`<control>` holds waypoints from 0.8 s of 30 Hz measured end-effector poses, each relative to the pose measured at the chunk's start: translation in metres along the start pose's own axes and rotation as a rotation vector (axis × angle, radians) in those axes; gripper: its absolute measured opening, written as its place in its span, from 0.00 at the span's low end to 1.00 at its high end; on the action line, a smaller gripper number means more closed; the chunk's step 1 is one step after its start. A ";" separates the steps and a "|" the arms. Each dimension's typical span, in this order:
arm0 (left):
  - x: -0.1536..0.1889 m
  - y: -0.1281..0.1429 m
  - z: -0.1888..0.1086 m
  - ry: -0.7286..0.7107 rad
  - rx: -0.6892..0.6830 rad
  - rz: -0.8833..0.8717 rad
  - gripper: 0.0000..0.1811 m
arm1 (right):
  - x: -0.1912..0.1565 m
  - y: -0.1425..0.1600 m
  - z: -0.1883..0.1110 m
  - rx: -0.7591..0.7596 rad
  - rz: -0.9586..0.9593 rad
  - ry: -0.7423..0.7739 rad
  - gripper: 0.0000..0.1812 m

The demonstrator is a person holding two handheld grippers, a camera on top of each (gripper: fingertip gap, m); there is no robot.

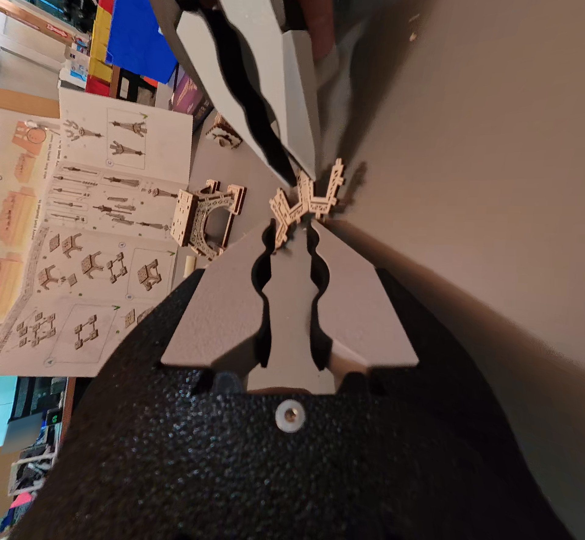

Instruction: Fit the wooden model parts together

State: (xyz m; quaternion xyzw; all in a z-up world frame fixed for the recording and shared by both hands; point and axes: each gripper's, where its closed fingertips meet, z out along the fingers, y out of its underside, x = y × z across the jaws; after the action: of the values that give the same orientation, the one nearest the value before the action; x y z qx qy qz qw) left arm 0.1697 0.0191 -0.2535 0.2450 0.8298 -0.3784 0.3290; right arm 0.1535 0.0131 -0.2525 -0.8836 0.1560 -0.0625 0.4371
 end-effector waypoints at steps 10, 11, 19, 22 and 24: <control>0.003 -0.006 -0.003 -0.022 0.021 0.046 0.11 | -0.004 -0.005 -0.010 0.053 0.068 -0.030 0.15; 0.004 -0.007 -0.004 -0.015 0.027 0.037 0.11 | -0.004 0.003 -0.010 0.009 0.046 -0.018 0.16; 0.006 -0.008 -0.004 0.001 0.027 0.029 0.10 | -0.009 0.011 -0.002 -0.113 -0.019 0.049 0.14; 0.004 -0.004 -0.004 -0.009 0.010 0.022 0.10 | -0.011 0.014 -0.004 -0.136 -0.064 0.068 0.23; 0.004 -0.003 -0.006 -0.008 0.007 0.015 0.10 | -0.007 0.012 -0.008 -0.138 -0.101 0.120 0.25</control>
State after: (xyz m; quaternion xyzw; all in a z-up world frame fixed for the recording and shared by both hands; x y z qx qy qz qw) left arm 0.1628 0.0228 -0.2525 0.2509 0.8253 -0.3796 0.3344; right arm 0.1424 0.0029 -0.2570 -0.9130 0.1412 -0.1265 0.3612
